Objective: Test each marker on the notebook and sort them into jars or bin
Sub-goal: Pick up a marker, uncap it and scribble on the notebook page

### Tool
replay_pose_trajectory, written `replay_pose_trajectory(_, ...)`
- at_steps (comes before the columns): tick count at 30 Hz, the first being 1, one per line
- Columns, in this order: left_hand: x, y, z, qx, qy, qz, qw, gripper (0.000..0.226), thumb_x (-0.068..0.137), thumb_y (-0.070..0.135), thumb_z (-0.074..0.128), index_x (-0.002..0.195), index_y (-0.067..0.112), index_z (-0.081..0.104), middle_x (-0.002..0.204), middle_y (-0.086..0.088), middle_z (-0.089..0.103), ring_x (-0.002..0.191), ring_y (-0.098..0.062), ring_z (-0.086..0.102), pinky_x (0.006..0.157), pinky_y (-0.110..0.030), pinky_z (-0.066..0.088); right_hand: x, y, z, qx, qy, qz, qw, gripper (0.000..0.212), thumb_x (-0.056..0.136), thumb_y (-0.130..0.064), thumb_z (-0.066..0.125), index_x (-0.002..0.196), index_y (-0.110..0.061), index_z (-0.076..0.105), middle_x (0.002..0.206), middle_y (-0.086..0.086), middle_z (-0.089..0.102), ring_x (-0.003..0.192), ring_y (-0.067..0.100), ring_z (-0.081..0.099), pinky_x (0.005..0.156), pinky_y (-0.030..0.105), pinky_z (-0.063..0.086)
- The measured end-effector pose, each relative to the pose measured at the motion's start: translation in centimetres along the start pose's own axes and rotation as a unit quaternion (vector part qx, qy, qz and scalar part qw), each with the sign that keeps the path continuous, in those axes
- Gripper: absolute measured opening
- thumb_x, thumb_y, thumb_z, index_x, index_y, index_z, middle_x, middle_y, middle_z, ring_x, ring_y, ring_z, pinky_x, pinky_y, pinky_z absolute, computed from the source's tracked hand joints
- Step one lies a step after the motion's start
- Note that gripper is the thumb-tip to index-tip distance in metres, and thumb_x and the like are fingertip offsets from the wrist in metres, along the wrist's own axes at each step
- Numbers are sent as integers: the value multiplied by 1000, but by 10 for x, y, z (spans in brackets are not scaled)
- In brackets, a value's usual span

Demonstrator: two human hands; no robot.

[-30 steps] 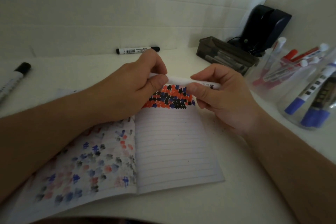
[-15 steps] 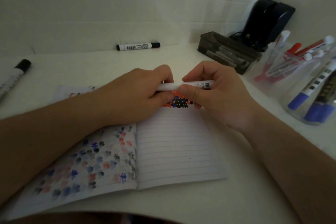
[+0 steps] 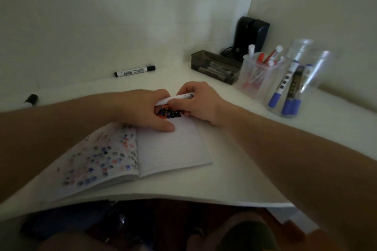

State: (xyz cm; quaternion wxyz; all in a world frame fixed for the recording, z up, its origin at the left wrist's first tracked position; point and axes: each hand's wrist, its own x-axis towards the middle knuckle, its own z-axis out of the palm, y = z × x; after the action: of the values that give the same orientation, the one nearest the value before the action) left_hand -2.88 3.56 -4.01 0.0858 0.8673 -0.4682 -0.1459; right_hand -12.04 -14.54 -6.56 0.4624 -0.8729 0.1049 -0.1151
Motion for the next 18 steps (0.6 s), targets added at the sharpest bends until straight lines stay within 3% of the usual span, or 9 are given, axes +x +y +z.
replay_pose_trajectory(2,-2,11,-3,28,-16,-8,999,62,77,73,71,123,40,46,103,16,59,92,-4,57,79,-31,48,-14,-6,0,32,10,10,999,24,78,-28,90,90,-14,74,79,9,76,62,14,69,60,30,57)
replay_pose_trajectory(5,-19,37,13,9,45,4,999,53,82,64,71,125,43,50,103,20,59,90,-1,57,76,-27,47,-66,-10,-14,75,22,13,997,16,88,-17,82,100,-11,73,90,16,76,62,15,68,56,23,53)
replay_pose_trajectory(9,-65,112,60,-100,118,111,982,46,81,50,75,119,50,49,87,14,61,77,-4,61,62,-16,45,-190,9,-59,68,50,-7,996,9,90,-20,79,97,-23,74,79,-8,75,64,11,72,62,19,54)
replay_pose_trajectory(11,-88,160,89,-155,99,190,964,43,82,43,77,117,48,53,88,15,61,78,-6,62,63,-17,48,-261,28,-76,82,68,-7,994,9,90,-18,79,95,-23,74,76,-8,74,63,13,71,63,20,54)
replay_pose_trajectory(14,-96,224,141,-166,50,293,940,38,84,41,79,116,42,60,91,18,58,86,-3,59,69,-12,44,-355,73,-88,106,112,41,987,11,86,-20,78,94,-26,76,71,9,73,61,25,68,59,31,54)
replay_pose_trajectory(16,-87,262,184,-185,-19,314,931,34,85,39,79,115,40,62,93,18,56,89,-2,58,71,-11,44,-409,110,-87,138,152,102,973,13,85,-17,78,93,-27,77,75,16,72,64,31,69,60,36,58)
replay_pose_trajectory(18,-73,294,231,-190,-105,306,927,31,87,39,78,113,41,62,95,19,56,89,0,57,71,-13,47,-454,148,-78,182,191,183,947,11,85,-17,76,92,-24,76,79,15,72,67,28,70,63,29,58)
